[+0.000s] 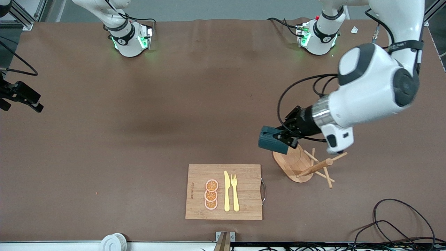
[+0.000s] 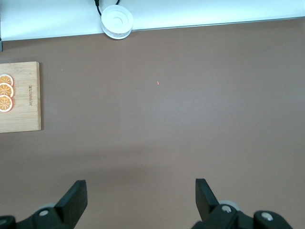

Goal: Pass cup and hang on rack
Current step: 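Hang the mug on a rack peg with the left gripper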

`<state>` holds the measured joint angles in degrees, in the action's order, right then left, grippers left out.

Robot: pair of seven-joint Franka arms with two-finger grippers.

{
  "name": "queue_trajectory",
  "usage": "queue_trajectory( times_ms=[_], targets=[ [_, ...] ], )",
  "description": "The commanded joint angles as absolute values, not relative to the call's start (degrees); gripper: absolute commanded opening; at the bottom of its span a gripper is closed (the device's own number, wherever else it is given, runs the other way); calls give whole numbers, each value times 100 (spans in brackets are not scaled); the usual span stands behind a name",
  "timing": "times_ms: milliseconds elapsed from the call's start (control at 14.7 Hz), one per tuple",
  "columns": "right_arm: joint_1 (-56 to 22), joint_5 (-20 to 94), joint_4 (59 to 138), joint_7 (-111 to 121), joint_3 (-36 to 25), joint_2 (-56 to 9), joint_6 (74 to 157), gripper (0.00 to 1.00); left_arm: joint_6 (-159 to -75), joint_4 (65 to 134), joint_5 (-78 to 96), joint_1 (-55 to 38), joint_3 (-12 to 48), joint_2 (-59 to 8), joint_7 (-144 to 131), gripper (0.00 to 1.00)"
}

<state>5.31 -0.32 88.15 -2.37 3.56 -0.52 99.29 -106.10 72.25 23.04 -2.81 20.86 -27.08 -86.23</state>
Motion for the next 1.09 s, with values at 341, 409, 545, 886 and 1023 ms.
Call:
queue_trajectory(
  times_ms=[341,409,545,886,1023],
  targets=[
    [659,-26,8736,-255,466,-79,9861,100,-10609,7382,4069,448,2109,-3032,-7805,0],
    [659,-26,8736,-255,466,-79,9861,100,-10600,7418,4000,448,2092,-3058,-7692,0],
    [650,-26,8736,-255,466,-79,9861,100,-10591,7532,3990,448,2074,-3102,-7472,0],
    [659,-26,8736,-255,466,-79,9861,100,-10547,7559,3964,598,2048,-3322,-7094,0],
    [659,-26,8736,-255,466,-88,9861,100,-10538,7550,3571,598,2004,-3340,-6822,0]
  ],
)
